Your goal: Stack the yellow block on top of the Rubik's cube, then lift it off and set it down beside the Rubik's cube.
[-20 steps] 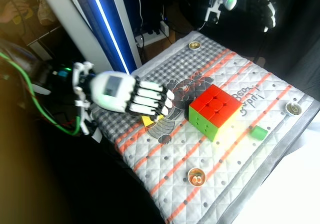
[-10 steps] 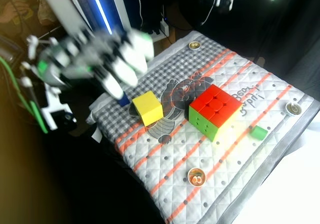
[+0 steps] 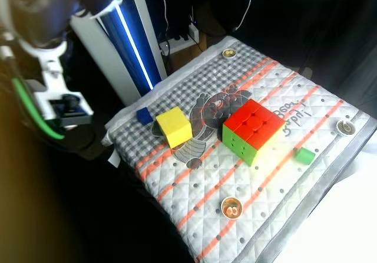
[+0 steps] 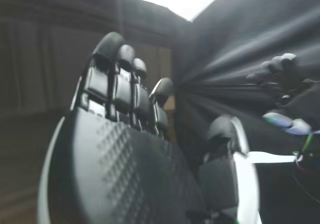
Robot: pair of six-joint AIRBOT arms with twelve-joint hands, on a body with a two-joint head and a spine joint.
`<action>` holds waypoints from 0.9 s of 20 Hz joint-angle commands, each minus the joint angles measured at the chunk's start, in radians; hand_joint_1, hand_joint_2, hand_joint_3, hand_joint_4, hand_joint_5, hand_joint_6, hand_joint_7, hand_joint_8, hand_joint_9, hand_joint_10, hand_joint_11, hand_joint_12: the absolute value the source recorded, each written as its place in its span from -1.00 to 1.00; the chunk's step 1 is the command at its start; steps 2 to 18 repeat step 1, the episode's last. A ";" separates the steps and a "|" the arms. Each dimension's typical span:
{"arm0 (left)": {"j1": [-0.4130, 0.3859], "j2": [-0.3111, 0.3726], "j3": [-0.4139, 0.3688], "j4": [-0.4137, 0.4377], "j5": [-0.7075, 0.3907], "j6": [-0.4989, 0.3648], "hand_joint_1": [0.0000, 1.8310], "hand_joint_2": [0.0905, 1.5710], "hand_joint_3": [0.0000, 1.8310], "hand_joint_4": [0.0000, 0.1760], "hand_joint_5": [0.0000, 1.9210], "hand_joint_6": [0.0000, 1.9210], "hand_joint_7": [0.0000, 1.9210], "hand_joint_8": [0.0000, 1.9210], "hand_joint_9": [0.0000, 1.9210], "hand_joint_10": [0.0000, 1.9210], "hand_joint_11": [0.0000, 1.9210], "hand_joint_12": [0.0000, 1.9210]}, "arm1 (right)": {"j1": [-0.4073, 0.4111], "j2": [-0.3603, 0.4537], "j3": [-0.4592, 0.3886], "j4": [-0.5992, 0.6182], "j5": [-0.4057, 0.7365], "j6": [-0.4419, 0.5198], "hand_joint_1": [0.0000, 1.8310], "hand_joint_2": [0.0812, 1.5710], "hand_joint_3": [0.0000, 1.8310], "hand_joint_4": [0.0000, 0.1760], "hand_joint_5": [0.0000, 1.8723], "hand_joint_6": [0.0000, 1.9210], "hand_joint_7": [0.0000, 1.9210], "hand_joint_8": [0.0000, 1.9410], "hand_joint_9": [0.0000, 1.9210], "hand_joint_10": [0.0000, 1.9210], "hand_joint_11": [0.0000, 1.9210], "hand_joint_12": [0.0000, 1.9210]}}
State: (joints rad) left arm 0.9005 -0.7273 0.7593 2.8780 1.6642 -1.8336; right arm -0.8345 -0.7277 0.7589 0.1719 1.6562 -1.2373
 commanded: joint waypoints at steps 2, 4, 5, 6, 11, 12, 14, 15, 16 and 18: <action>-0.014 -0.006 -0.005 0.034 0.103 -0.002 -0.93 0.44 -1.00 0.04 -0.90 -0.99 -0.80 -0.99 -0.81 -0.99 -1.00 -0.91 | 0.007 0.007 -0.011 -0.007 0.106 -0.021 -0.84 0.81 -0.89 0.99 -0.86 -0.04 -0.60 -0.74 -0.83 -0.10 -0.84 0.68; -0.014 -0.006 -0.005 0.034 0.103 -0.002 -0.93 0.44 -1.00 0.04 -0.90 -0.99 -0.80 -0.99 -0.81 -0.99 -1.00 -0.91 | 0.007 0.007 -0.011 -0.007 0.106 -0.021 -0.84 0.81 -0.89 0.99 -0.86 -0.04 -0.60 -0.74 -0.83 -0.10 -0.84 0.68; -0.014 -0.006 -0.005 0.034 0.103 -0.002 -0.93 0.44 -1.00 0.04 -0.90 -0.99 -0.80 -0.99 -0.81 -0.99 -1.00 -0.91 | 0.007 0.007 -0.011 -0.007 0.106 -0.021 -0.84 0.81 -0.89 0.99 -0.86 -0.04 -0.60 -0.74 -0.83 -0.10 -0.84 0.68; -0.014 -0.006 -0.005 0.034 0.103 -0.002 -0.93 0.44 -1.00 0.04 -0.90 -0.99 -0.80 -0.99 -0.81 -0.99 -1.00 -0.91 | 0.007 0.007 -0.011 -0.007 0.106 -0.021 -0.84 0.81 -0.89 0.99 -0.86 -0.04 -0.60 -0.74 -0.83 -0.10 -0.84 0.68; -0.014 -0.006 -0.005 0.034 0.103 -0.002 -0.93 0.44 -1.00 0.04 -0.90 -0.99 -0.80 -0.99 -0.81 -0.99 -1.00 -0.91 | 0.007 0.007 -0.011 -0.007 0.106 -0.021 -0.84 0.81 -0.89 0.99 -0.86 -0.04 -0.60 -0.74 -0.83 -0.10 -0.84 0.68; -0.014 -0.006 -0.005 0.034 0.103 -0.002 -0.93 0.44 -1.00 0.04 -0.90 -0.99 -0.80 -0.99 -0.81 -0.99 -1.00 -0.91 | 0.007 0.007 -0.011 -0.007 0.106 -0.021 -0.84 0.81 -0.89 0.99 -0.86 -0.04 -0.60 -0.74 -0.83 -0.10 -0.84 0.68; -0.014 -0.006 -0.005 0.034 0.103 -0.002 -0.93 0.44 -1.00 0.04 -0.90 -0.99 -0.80 -0.99 -0.81 -0.99 -1.00 -0.91 | 0.007 0.007 -0.011 -0.007 0.106 -0.021 -0.84 0.81 -0.89 0.99 -0.86 -0.04 -0.60 -0.74 -0.83 -0.10 -0.84 0.68; -0.014 -0.006 -0.005 0.034 0.103 -0.002 -0.93 0.44 -1.00 0.04 -0.90 -0.99 -0.80 -0.99 -0.81 -0.99 -1.00 -0.91 | 0.007 0.007 -0.011 -0.007 0.106 -0.021 -0.84 0.81 -0.89 0.99 -0.86 -0.04 -0.60 -0.74 -0.83 -0.10 -0.84 0.68; -0.014 -0.006 -0.005 0.034 0.103 -0.002 -0.93 0.44 -1.00 0.04 -0.90 -0.99 -0.80 -0.99 -0.81 -0.99 -1.00 -0.91 | 0.007 0.007 -0.011 -0.007 0.106 -0.021 -0.84 0.81 -0.89 0.99 -0.86 -0.04 -0.60 -0.74 -0.83 -0.10 -0.84 0.68; -0.014 -0.006 -0.005 0.034 0.103 -0.002 -0.93 0.44 -1.00 0.04 -0.90 -0.99 -0.80 -0.99 -0.81 -0.99 -1.00 -0.91 | 0.007 0.007 -0.011 -0.007 0.106 -0.021 -0.84 0.81 -0.89 0.99 -0.86 -0.04 -0.60 -0.74 -0.83 -0.10 -0.84 0.68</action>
